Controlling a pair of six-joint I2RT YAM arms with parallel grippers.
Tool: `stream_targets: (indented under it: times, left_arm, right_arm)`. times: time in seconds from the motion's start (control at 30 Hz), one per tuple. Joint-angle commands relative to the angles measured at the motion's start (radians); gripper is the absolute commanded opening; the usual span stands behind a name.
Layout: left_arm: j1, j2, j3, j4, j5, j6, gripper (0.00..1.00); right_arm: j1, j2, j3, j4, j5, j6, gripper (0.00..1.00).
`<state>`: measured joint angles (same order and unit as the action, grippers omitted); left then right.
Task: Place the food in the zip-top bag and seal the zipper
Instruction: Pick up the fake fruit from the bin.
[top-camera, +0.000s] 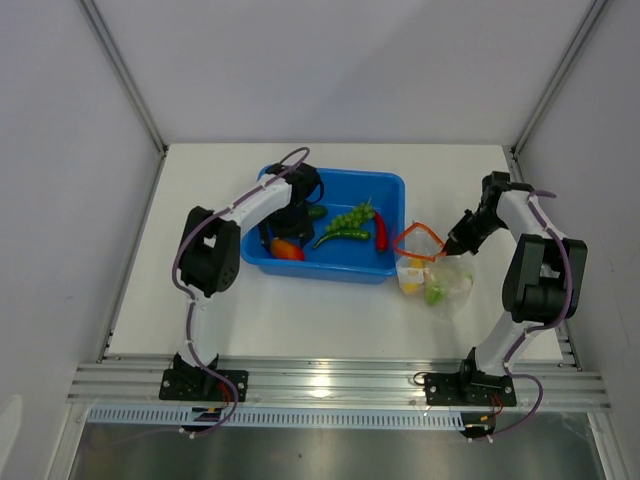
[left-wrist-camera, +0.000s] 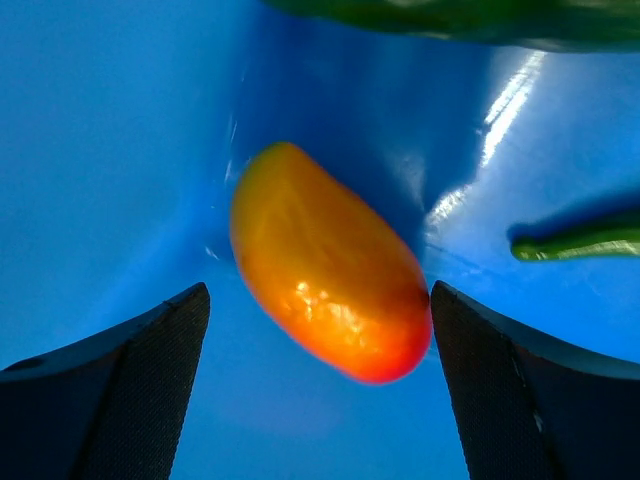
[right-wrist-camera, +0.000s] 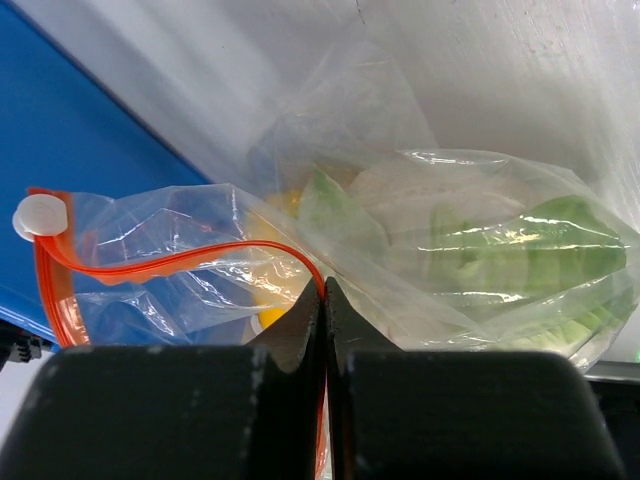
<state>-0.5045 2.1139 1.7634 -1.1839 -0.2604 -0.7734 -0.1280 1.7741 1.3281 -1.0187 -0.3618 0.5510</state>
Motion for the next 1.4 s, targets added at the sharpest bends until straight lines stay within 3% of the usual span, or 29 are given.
stream_targets:
  times: [0.0, 0.13, 0.33, 0.43, 0.63, 0.67, 0.8, 1.2, 1.37]
  left_arm:
    - [0.001, 0.038, 0.05, -0.057, 0.013, -0.118, 0.93]
    - [0.009, 0.084, 0.057, -0.04, 0.085, -0.141, 0.94]
    - [0.014, 0.121, 0.09, -0.013, 0.087, -0.152, 0.93]
    - [0.023, 0.121, 0.091, 0.013, 0.093, -0.153, 0.83]
    - [0.023, 0.098, 0.038, 0.061, 0.108, -0.136, 0.39]
    - [0.023, 0.093, 0.03, 0.066, 0.119, -0.13, 0.27]
    - [0.023, 0.083, 0.007, 0.079, 0.136, -0.11, 0.03]
    - [-0.006, -0.037, 0.008, 0.159, 0.139, 0.043, 0.01]
    - [-0.034, -0.161, -0.025, 0.227, 0.127, 0.133, 0.01]
  right_arm:
    - [0.004, -0.056, 0.008, 0.037, -0.003, 0.023, 0.0]
    - [0.005, -0.087, 0.005, 0.025, 0.007, 0.02, 0.0]
    - [-0.002, -0.116, 0.003, 0.002, 0.024, -0.003, 0.0]
    - [-0.012, -0.122, 0.016, -0.009, 0.023, -0.013, 0.0]
    - [-0.015, -0.143, 0.017, -0.011, 0.021, -0.02, 0.0]
    - [-0.015, -0.148, 0.016, -0.011, 0.021, -0.019, 0.0]
    - [-0.013, -0.168, 0.011, -0.001, 0.02, -0.02, 0.0]
    - [0.019, -0.254, -0.04, 0.025, 0.023, -0.025, 0.0]
    - [0.03, -0.301, -0.101, 0.074, 0.015, -0.029, 0.0]
